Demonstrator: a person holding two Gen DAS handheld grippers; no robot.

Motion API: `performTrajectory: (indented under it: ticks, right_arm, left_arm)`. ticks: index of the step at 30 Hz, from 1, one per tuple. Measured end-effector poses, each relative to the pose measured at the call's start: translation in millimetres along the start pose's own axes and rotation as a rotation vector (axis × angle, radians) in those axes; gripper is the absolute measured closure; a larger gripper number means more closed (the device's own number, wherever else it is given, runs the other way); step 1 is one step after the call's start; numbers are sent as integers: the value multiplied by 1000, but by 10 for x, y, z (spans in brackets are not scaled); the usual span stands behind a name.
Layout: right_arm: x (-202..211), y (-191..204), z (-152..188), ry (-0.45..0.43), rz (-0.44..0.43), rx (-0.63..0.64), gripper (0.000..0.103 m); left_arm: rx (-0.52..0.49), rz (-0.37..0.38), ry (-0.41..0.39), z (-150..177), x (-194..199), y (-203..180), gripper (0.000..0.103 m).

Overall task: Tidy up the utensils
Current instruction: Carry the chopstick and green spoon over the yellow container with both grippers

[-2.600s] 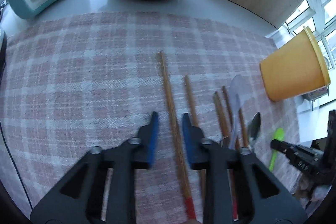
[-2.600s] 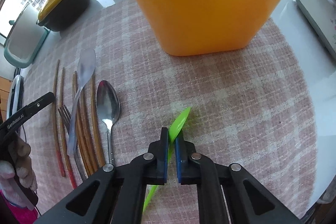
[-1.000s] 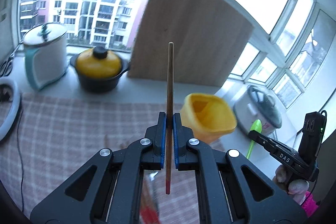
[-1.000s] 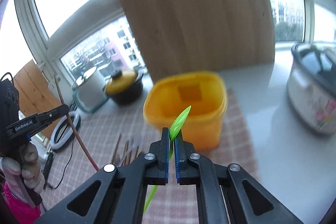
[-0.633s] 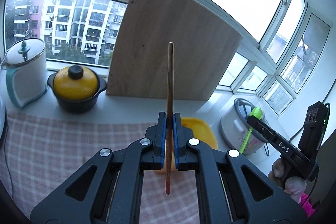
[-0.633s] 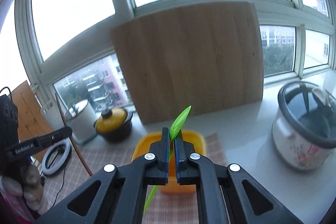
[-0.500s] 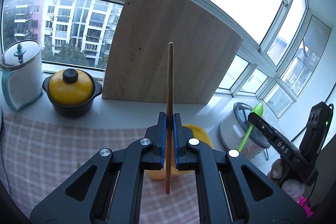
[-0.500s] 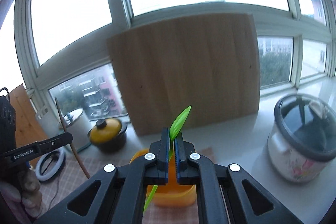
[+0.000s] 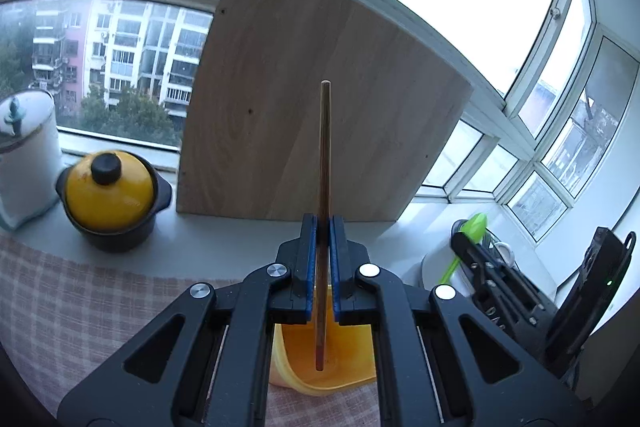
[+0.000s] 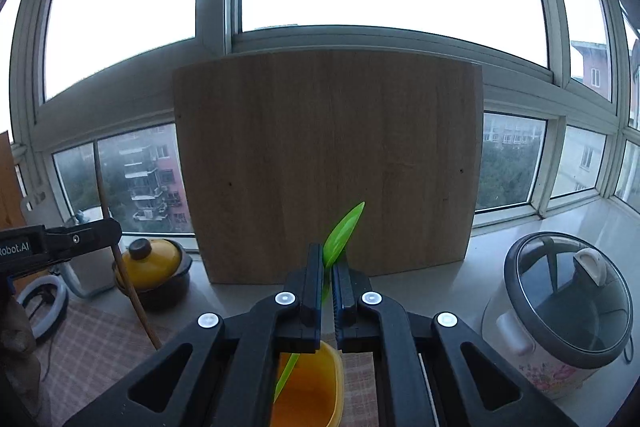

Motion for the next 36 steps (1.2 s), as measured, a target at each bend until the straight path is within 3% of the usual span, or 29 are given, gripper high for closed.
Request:
performTrajectory:
  ticks: [14,22,33,35,36]
  right_arm:
    - [-316,-57,374,98,-67,-56,101]
    - [-209,-91,466,130,-138,-109,101]
    - [-159,-60,620,172,-144,-108,100]
    - [-135,-50,639,172,-141,-102,96]
    - [-124,-45,644,171,-140,-102,85]
  left_arm:
    - [-26,-21,94,351,-377,83,99]
    - [-46,-20,106,459,-346,59,99]
    - [-76,-33,100,490,-253,74,99]
    - [-83,-35,97,493,-228,74,93]
    - [-89,-34,97,497,-215,67,79]
Point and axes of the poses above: each gripper's, at about its wrist camera, not at the fingertips, and x roughly against the way its jaws point, y to its left, z to its underside, the point moved 10 cm from there along -x, roughly the way its jaws point, and after that the axes turned 3 degrees about y, right-handed, at the moved point
